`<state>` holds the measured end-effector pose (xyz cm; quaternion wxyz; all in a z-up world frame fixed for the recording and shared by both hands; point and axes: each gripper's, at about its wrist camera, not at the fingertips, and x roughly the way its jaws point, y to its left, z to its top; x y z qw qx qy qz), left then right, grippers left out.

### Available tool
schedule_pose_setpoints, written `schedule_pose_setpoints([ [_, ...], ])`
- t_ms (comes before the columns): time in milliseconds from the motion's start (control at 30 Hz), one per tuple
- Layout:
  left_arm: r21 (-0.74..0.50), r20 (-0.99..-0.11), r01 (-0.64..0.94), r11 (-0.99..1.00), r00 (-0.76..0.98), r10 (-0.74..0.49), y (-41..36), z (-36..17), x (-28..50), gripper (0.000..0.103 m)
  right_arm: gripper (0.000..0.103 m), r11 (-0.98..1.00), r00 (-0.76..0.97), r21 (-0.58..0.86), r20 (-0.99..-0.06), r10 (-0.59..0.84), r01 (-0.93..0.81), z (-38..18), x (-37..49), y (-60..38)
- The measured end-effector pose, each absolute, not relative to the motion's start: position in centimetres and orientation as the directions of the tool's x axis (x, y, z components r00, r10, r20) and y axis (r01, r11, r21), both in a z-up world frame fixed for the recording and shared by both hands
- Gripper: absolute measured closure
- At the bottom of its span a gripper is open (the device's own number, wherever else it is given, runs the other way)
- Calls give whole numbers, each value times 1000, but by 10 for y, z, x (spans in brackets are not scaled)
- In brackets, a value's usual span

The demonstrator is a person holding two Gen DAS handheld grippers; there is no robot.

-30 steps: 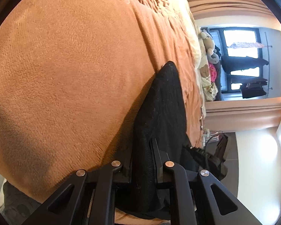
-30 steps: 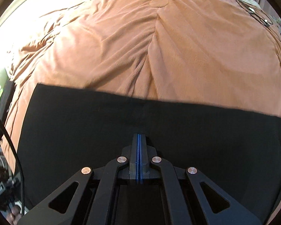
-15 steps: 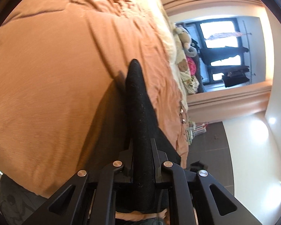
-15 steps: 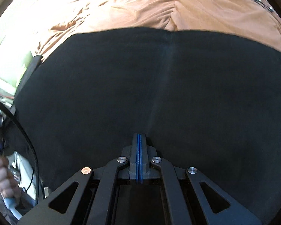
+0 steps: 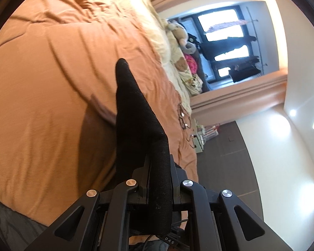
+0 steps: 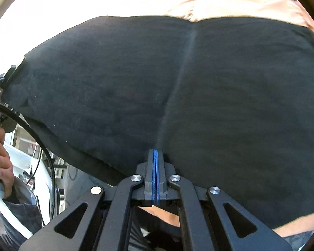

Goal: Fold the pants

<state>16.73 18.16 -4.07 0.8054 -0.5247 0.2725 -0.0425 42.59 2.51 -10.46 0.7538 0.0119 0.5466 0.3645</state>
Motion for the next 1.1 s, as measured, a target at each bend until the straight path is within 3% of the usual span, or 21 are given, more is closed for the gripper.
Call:
schedule_pose_setpoints([
  [333, -851, -368, -103, 514, 815, -447, 136, -5, 209, 90, 103, 734, 243, 482, -730, 638, -478, -77, 431, -33],
  [400, -846, -369, -85, 526, 806, -464, 126, 1, 218, 90, 98, 736, 268, 498, -713, 648, -458, -72, 431, -50],
  [567, -830, -379, -42, 556, 774, -508, 97, 11, 242, 90, 56, 744, 353, 526, -660, 663, -413, -59, 426, -92],
  [1100, -784, -460, 35, 620, 637, -618, -9, 8, 307, 91, 55, 730, 479, 614, -565, 671, -299, -59, 413, -196],
])
